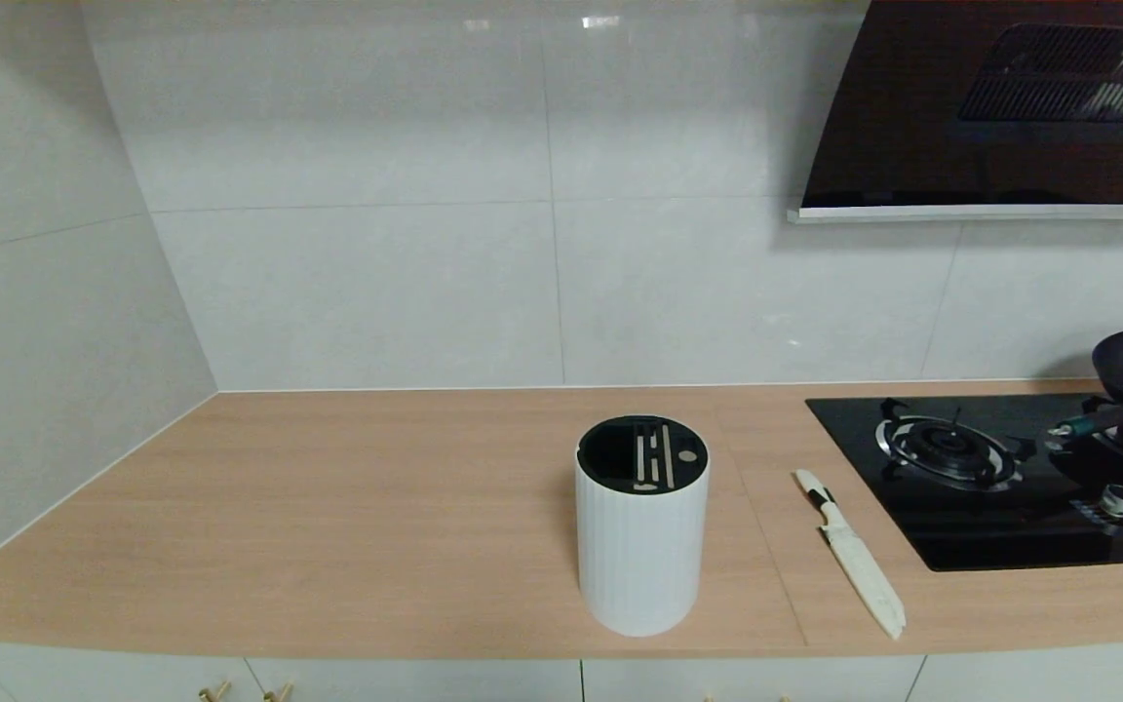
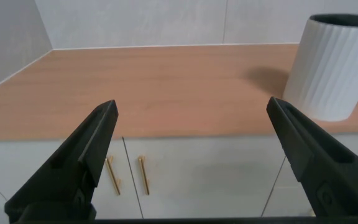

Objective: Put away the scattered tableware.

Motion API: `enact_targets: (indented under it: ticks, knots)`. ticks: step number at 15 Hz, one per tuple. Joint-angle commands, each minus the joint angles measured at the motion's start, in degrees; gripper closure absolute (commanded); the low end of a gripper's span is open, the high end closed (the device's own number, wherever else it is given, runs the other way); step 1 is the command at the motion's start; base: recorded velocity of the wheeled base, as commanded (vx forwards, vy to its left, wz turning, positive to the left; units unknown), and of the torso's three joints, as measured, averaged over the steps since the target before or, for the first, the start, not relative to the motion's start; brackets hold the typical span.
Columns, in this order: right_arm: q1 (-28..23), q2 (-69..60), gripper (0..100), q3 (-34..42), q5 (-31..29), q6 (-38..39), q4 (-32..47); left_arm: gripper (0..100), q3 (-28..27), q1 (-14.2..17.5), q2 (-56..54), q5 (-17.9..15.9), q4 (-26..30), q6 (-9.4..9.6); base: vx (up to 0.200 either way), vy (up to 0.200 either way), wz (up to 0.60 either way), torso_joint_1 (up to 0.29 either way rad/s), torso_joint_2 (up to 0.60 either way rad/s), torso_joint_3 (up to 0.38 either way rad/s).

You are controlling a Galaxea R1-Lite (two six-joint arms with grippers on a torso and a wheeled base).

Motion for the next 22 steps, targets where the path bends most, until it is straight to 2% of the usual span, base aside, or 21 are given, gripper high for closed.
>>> enact_targets:
  ticks: [1,4,13,14,15,16,18,20,22]
  knots:
    - [0.01,0.07,0,0.01,-0.05,0.0,0.01,0,0.01,-0.01,0.0,0.01,0.0,0.02,0.0,0.0,0.0,0.198,-0.4,-0.217]
    - [0.01,0.07,0,0.01,-0.05,0.09,0.01,0,0.01,-0.01,0.0,0.01,0.0,0.02,0.0,0.0,0.0,0.136,-0.28,-0.147]
    - [0.01,0.07,0,-0.25,-0.05,-1.23,-0.6,0,0.01,-0.01,0.0,0.01,0.0,0.02,0.0,0.0,0.0,0.0,0.0,0.0]
    - [0.01,0.07,0,-1.05,0.13,-1.05,-1.83,0,0.01,-0.01,0.0,0.01,0.0,0.02,0.0,0.0,0.0,0.0,0.0,0.0]
    - [0.37,1.57,0,-5.62,2.59,0.79,-4.47,0,0.01,-0.01,0.0,0.01,0.0,0.02,0.0,0.0,0.0,0.0,0.0,0.0]
    - [0.72,4.03,0,-7.55,3.91,1.41,-3.94,0,0.01,-0.01,0.0,0.01,0.0,0.02,0.0,0.0,0.0,0.0,0.0,0.0]
    - [1.16,19.94,0,-13.44,5.93,1.32,-0.86,0,0.01,-0.01,0.0,0.01,0.0,0.02,0.0,0.0,0.0,0.0,0.0,0.0]
    - [3.53,34.53,0,-17.3,12.43,1.93,-2.09,0,0.01,-0.01,0.0,0.01,0.0,0.02,0.0,0.0,0.0,0.0,0.0,0.0]
    - [4.23,48.33,0,-21.26,12.61,3.34,-4.56,0,0.01,-0.01,0.0,0.01,0.0,0.02,0.0,0.0,0.0,0.0,0.0,0.0]
